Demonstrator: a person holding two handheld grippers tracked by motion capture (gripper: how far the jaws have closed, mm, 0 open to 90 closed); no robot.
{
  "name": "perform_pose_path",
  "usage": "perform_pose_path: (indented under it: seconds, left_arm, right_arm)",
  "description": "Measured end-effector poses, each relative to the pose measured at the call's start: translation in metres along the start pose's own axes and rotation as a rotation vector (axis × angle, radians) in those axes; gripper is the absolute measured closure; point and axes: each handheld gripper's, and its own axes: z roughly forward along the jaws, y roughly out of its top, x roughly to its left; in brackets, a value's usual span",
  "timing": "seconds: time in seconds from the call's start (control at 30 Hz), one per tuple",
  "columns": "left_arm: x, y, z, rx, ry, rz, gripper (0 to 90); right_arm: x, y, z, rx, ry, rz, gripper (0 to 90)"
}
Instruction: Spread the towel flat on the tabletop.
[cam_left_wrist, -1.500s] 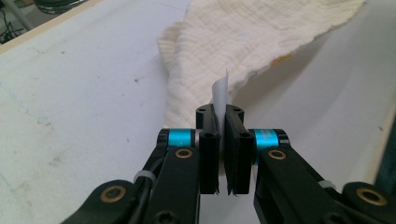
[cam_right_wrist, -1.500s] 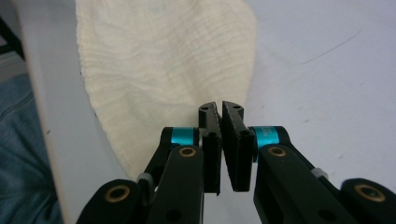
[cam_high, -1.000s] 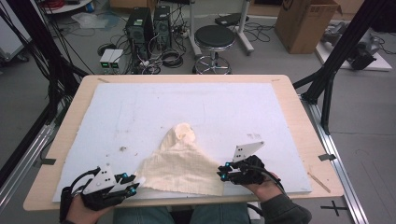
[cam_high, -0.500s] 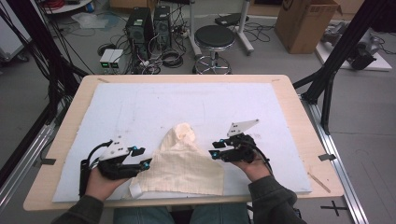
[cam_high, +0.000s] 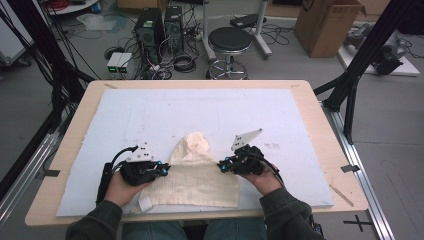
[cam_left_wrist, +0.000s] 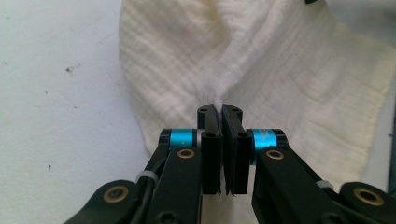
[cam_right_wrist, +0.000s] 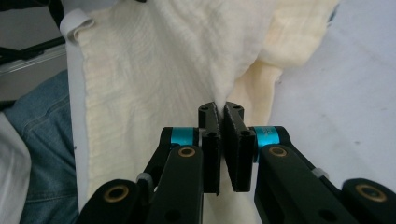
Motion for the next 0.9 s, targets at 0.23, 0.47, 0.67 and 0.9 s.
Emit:
perform_pose_path:
  seconds: [0.23,0.47,0.67,0.9]
  left_arm:
    - [-0.02,0.001,-0.031,-0.029,-0.004,0.041,86.6]
    - [-0.037,-0.017,-0.048,-0.009,-0.064,0.052,75.6]
    - [-0.025,-0.002,-0.05,-0.071,-0.053,0.023,56.0]
    - [0.006,0.029,-0.01,-0.072,0.004,-0.038,54.2]
  right_arm:
    - [0.026,0.021,-0.021,-0.033,-0.022,-0.087,84.8]
    - [0.055,0.007,-0.003,0.06,0.057,-0.128,82.7]
    - [0.06,0.001,0.003,0.074,0.102,-0.141,73.1]
    - [0.044,0.023,-0.018,-0.03,0.087,-0.116,64.5]
